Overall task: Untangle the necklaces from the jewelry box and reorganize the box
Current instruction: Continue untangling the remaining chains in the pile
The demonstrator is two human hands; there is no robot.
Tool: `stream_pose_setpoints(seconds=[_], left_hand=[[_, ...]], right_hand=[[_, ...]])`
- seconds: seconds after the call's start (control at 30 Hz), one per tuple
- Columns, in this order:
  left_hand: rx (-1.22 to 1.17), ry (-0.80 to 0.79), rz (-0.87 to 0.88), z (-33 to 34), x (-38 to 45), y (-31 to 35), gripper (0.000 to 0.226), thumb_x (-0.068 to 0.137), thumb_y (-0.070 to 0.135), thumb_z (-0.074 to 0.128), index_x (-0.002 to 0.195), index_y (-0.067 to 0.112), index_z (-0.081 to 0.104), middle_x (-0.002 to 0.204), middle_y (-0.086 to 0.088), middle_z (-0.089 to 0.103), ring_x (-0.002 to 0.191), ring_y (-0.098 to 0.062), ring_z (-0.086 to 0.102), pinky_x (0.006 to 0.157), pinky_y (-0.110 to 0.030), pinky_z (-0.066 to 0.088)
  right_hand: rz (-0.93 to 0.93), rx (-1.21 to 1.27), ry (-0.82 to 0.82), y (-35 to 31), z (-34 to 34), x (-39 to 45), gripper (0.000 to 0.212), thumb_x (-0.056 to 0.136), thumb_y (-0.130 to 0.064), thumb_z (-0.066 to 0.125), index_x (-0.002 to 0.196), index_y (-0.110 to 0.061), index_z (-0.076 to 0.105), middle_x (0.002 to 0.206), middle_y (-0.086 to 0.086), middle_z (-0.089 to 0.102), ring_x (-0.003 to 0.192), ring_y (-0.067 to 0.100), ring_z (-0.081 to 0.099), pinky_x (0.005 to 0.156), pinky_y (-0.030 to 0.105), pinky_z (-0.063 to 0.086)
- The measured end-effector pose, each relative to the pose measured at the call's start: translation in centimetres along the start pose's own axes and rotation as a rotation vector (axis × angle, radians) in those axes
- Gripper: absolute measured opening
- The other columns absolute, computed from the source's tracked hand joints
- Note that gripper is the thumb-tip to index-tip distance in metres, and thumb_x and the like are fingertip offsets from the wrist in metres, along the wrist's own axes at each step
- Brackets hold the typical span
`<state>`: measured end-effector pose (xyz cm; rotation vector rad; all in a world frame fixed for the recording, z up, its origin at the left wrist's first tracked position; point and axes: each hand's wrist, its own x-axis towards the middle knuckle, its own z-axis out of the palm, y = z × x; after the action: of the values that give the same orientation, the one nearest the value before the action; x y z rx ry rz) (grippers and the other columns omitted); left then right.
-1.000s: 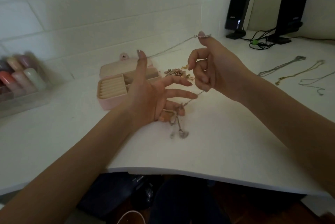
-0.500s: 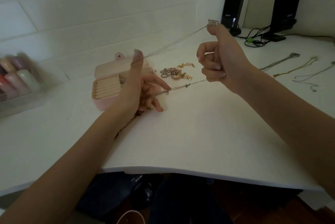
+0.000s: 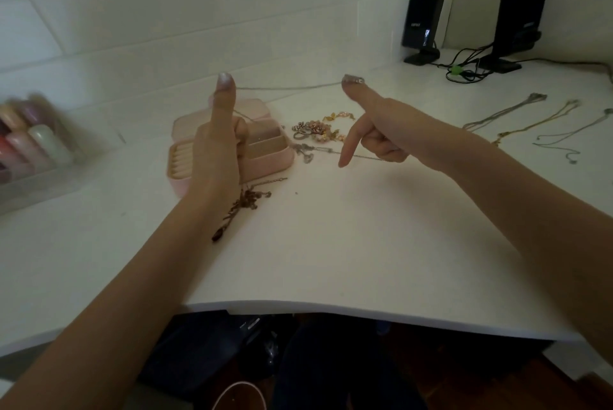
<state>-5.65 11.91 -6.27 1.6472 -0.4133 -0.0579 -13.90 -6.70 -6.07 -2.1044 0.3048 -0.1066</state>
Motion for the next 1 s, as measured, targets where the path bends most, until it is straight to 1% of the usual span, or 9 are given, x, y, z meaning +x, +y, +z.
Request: stream_pose_setpoints(seconds=[0.1, 0.27, 0.4, 0.53, 0.63, 0.77, 0.83, 0.93, 1.0], left_hand=[[-0.009, 0.020, 0.003, -0.3, 0.3, -0.2, 0.063, 0.089, 0.071, 0.026, 0.051, 0.020, 0.022, 0.044, 0.009, 0.021, 0.038, -0.007, 0.019, 0.039, -0.020, 0.020], [-0.084, 0.034, -0.026, -0.7, 0.4, -0.3, 0.062, 0.086, 0.072, 0.034, 0.052, 0.022, 0.018, 0.043, 0.008, 0.018, 0.041, -0.010, 0.014, 0.035, -0.020, 0.015], [-0.067, 0.048, -0.014, -0.6, 0.4, -0.3, 0.064, 0.085, 0.073, 0.036, 0.050, 0.022, 0.017, 0.045, 0.006, 0.017, 0.042, -0.011, 0.013, 0.037, -0.022, 0.015], [-0.007, 0.041, 0.030, -0.2, 0.5, -0.5, 0.069, 0.085, 0.071, 0.039, 0.038, 0.025, 0.020, 0.038, 0.009, 0.021, 0.036, -0.009, 0.018, 0.042, -0.024, 0.019], [0.064, 0.015, 0.044, 0.0, 0.7, -0.9, 0.075, 0.078, 0.073, 0.049, 0.027, 0.020, 0.035, 0.033, 0.012, 0.029, 0.032, -0.004, 0.026, 0.047, -0.028, 0.020], [0.035, -0.062, 0.103, 0.2, 0.6, -0.8, 0.066, 0.057, 0.066, 0.075, 0.045, 0.023, 0.027, 0.042, 0.007, 0.024, 0.039, -0.009, 0.021, 0.044, -0.024, 0.019], [0.044, -0.060, 0.147, 0.2, 0.7, -1.0, 0.060, 0.067, 0.046, 0.077, 0.051, 0.019, 0.027, 0.040, 0.009, 0.023, 0.038, -0.006, 0.022, 0.040, -0.019, 0.021], [0.016, -0.085, 0.202, 0.2, 0.7, -1.2, 0.062, 0.071, 0.015, 0.081, 0.055, 0.021, 0.021, 0.040, 0.015, 0.022, 0.042, -0.002, 0.025, 0.040, -0.016, 0.020], [0.064, -0.122, 0.247, 0.0, 0.8, -1.6, 0.062, 0.070, 0.006, 0.081, 0.051, 0.022, 0.024, 0.040, 0.016, 0.022, 0.039, 0.000, 0.024, 0.041, -0.014, 0.022]], right_hand=[[0.016, -0.079, -0.037, -0.4, 0.0, -0.2, 0.083, 0.086, -0.076, 0.027, 0.073, -0.012, 0.078, 0.048, -0.001, 0.016, 0.045, 0.015, 0.014, 0.048, 0.027, 0.018], [-0.062, -0.135, -0.096, -0.7, -0.6, -1.0, 0.040, 0.068, -0.060, 0.068, 0.073, -0.022, 0.078, 0.055, 0.004, 0.018, 0.053, 0.019, 0.015, 0.054, 0.030, 0.019], [-0.081, -0.057, 0.004, -0.2, -1.0, -0.6, 0.041, 0.063, -0.058, 0.068, 0.076, -0.020, 0.078, 0.051, -0.001, 0.022, 0.049, 0.015, 0.019, 0.050, 0.028, 0.016], [-0.084, -0.112, 0.158, 0.3, -1.1, -0.1, 0.024, 0.077, -0.044, 0.072, 0.073, -0.020, 0.076, 0.040, -0.006, 0.034, 0.038, 0.009, 0.029, 0.043, 0.020, 0.024], [-0.119, -0.210, 0.311, 0.7, -0.9, 0.6, 0.026, 0.083, -0.038, 0.071, 0.078, -0.013, 0.076, 0.034, -0.015, 0.042, 0.036, 0.002, 0.039, 0.040, 0.007, 0.027], [-0.114, -0.270, 0.345, 1.1, -0.6, 1.0, 0.030, 0.088, -0.040, 0.065, 0.071, -0.016, 0.070, 0.031, -0.016, 0.040, 0.032, 0.003, 0.038, 0.039, 0.011, 0.026], [-0.107, -0.118, 0.332, 1.1, -0.6, 1.0, 0.040, 0.094, -0.044, 0.055, 0.070, -0.015, 0.067, 0.034, -0.009, 0.037, 0.030, 0.006, 0.032, 0.042, 0.019, 0.030], [0.006, 0.169, 0.290, 0.4, -1.1, 0.8, 0.058, 0.096, -0.058, 0.036, 0.074, -0.013, 0.065, 0.045, 0.001, 0.042, 0.037, 0.015, 0.044, 0.053, 0.025, 0.039], [0.059, 0.333, 0.232, 0.1, -1.5, 0.5, 0.065, 0.093, -0.066, 0.031, 0.072, -0.014, 0.064, 0.049, 0.002, 0.047, 0.042, 0.017, 0.049, 0.058, 0.028, 0.042]])
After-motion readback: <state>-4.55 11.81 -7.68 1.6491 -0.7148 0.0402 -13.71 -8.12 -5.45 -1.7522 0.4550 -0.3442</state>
